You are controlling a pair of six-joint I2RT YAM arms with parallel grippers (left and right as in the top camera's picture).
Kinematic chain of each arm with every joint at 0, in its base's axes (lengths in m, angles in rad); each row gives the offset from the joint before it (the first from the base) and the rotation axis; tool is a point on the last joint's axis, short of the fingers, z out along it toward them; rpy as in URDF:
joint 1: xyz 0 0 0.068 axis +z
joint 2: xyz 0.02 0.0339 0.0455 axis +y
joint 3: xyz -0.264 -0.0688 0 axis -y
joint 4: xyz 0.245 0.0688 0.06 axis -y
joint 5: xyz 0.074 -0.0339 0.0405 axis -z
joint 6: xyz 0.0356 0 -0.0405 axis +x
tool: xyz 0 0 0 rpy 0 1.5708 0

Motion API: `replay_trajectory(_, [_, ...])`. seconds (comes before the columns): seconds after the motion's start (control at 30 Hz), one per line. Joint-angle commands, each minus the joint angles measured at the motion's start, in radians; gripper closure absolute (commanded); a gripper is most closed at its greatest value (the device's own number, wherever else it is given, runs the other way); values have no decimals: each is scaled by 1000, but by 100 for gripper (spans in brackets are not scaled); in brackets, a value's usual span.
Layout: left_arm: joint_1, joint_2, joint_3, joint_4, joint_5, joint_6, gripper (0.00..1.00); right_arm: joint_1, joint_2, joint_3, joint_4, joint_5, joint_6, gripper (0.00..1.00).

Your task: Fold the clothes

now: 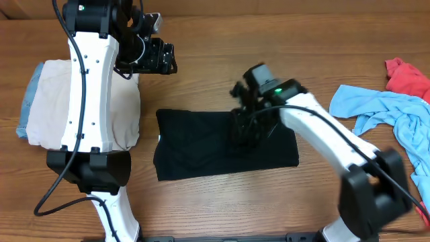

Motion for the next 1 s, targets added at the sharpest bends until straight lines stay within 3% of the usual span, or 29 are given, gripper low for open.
replay_trajectory(0.0, [1,-130,-67,-4,-16,-32,15,-52,-155,84,-34,100,-47,34])
replay_trajectory(0.03, [1,-164,-118,-4,-35,-37,15,-70,-180,90,-51,101,-47,26])
replay_trajectory(0.1, [2,-254,-274,-4,-124,-81,12,-108,-218,92,-83,102,-22,20])
replay_trajectory(0.17, [7,-344,-460,-3,-175,-131,7,-158,-245,92,-111,101,10,20])
replay_trajectory(0.3, [17,-449,-776,48,-127,-167,6,-248,-263,92,-142,89,31,19])
replay_trajectory(0.47, [17,-504,-1149,283,-69,-216,3,-301,-262,92,-143,69,31,19])
replay_trajectory(0.7, [53,-502,-1432,631,-36,-320,0,-302,-262,92,-180,70,-3,21])
replay_trajectory(0.97, [99,-470,-1582,975,99,-397,0,-301,-262,92,-188,70,-26,22])
